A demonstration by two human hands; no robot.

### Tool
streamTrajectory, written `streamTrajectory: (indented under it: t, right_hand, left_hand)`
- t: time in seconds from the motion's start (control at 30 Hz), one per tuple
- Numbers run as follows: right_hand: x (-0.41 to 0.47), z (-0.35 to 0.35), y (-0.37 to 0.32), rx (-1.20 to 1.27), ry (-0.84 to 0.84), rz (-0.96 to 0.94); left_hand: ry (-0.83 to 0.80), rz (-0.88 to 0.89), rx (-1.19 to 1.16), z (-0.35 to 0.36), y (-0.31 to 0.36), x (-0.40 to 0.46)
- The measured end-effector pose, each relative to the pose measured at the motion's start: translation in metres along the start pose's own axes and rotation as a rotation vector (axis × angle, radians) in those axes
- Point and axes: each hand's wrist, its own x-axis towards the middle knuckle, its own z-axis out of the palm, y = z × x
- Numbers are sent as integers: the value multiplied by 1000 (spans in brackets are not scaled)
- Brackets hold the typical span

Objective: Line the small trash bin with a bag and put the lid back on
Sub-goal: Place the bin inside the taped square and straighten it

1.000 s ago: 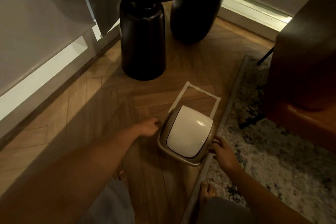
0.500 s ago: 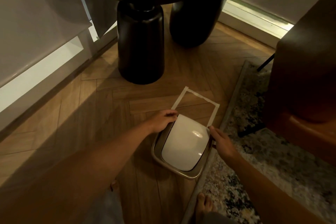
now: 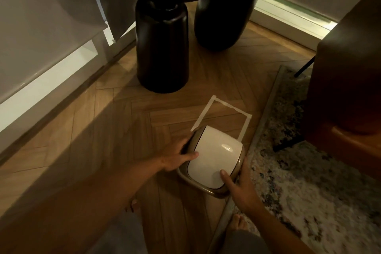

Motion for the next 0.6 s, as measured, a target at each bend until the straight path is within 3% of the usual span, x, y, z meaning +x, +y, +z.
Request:
streamTrajectory:
  t: [0.13, 0.37, 0.6]
  right_hand:
    - [-12, 21, 17, 2, 88, 21]
    - [-16, 46, 37, 4, 235, 26]
    - [5, 46, 43, -34, 322, -106]
  left_hand:
    - [41, 11, 22, 20, -21, -5]
    - [431, 37, 6, 68, -45, 2]
    - [464, 139, 42, 53, -51, 28]
